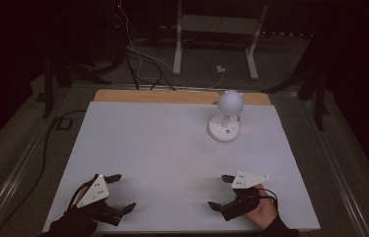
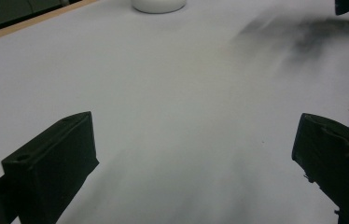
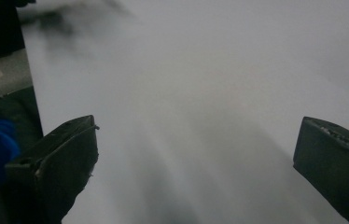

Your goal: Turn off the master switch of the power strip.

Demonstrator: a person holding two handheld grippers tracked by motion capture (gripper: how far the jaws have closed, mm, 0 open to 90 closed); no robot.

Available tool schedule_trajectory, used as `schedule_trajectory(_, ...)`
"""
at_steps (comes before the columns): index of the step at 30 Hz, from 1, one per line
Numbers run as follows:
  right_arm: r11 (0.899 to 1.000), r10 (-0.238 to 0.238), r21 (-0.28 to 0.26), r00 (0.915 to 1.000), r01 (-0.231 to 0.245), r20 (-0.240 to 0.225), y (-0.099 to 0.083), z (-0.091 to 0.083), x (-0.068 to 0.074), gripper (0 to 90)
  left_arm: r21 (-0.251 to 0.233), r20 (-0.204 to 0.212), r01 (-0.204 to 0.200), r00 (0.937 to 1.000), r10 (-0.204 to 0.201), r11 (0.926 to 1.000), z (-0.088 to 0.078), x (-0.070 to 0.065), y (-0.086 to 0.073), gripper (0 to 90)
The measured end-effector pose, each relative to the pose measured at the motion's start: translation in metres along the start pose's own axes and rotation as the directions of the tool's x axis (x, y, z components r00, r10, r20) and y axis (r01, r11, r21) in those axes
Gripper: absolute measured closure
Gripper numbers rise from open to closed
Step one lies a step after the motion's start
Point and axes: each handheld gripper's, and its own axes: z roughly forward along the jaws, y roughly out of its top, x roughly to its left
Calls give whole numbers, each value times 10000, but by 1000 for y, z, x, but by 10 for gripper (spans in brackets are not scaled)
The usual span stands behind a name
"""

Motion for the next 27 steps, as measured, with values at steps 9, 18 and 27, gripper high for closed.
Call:
schedule_trajectory(9,9985,128,-534,9995,-113,272,16,-8,-2,0,-3,-61,41,10000,-41,10000,0,1,0,4)
schedule_trajectory(18,9944,163,-1048,9982,-101,585,27,-13,-5,0,-15,-63,49,10000,-49,10000,-1,1,0,4)
schedule_trajectory(27,9912,191,-1323,9948,-58,1001,40,-17,-13,0,-43,-46,76,10000,-77,10000,-1,0,0,4)
